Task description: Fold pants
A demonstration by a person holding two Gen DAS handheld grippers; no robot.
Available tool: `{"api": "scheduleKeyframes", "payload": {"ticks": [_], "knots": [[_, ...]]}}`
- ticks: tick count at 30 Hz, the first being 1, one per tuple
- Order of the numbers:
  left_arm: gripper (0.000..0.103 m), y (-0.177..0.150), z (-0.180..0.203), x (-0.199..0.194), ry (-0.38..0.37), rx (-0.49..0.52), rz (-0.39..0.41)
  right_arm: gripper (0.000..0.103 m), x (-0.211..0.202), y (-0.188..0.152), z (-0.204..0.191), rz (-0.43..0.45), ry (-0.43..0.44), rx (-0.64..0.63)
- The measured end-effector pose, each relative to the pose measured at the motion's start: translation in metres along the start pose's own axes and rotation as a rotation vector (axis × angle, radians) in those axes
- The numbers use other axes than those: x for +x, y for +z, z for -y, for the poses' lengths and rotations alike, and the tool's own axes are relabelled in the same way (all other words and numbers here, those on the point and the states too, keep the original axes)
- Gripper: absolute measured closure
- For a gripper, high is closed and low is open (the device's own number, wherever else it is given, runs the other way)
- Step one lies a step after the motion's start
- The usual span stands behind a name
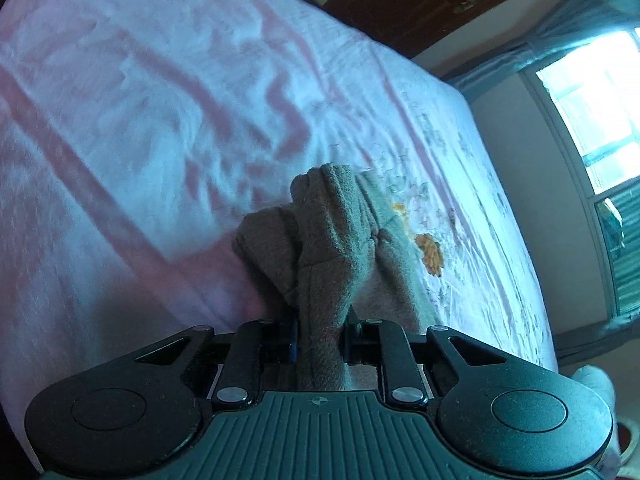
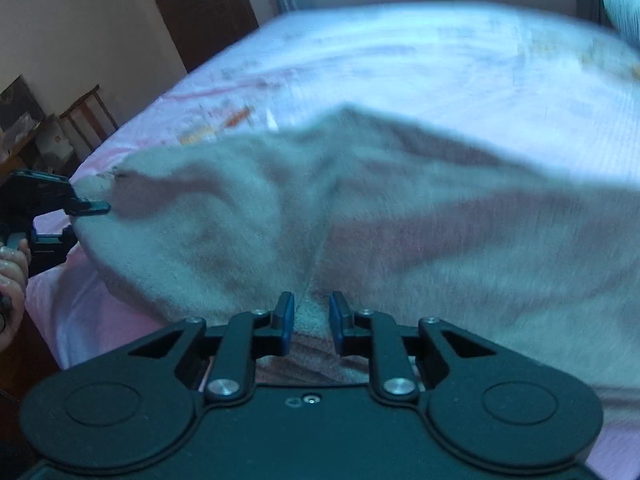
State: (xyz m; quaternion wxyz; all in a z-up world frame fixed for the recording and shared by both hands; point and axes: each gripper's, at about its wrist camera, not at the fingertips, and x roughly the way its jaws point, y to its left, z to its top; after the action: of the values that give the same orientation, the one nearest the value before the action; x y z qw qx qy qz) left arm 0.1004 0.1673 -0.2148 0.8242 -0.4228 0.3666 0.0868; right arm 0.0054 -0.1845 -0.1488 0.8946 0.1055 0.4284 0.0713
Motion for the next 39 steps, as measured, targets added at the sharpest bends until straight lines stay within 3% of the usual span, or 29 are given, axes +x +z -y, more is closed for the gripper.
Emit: {"api": "scheduleKeyframes", "payload": {"ticks": [6, 15, 25, 30, 39], "knots": [[0.085, -0.007, 0.031, -0.022, -0.047, 0.11, 0.057, 0.092, 0.008, 0.007, 0.009, -0.031, 0.038, 0.034], [0.085, -0.05, 0.114, -0.056, -0.216, 0.384, 0.074, 0.092, 0.01, 0.003, 0.013, -0.006, 0.065, 0.072], [0.085, -0.127, 0.182, -0.064, -0.429, 0.541, -0.1, 0.09, -0.004, 0.006, 0.038, 0.02, 0.139, 0.193], [0.085, -0.19, 0.208, -0.056, -0.49, 0.617, -0.225, 0.086, -0.041, 0.0, 0.074, 0.081, 0.068, 0.22], [0.085, -0.303, 0.233, -0.059, -0.509, 0.869, -0.324, 0.083, -0.114, -0.027, 0.164, 0.197, -0.05, 0.401]]}}
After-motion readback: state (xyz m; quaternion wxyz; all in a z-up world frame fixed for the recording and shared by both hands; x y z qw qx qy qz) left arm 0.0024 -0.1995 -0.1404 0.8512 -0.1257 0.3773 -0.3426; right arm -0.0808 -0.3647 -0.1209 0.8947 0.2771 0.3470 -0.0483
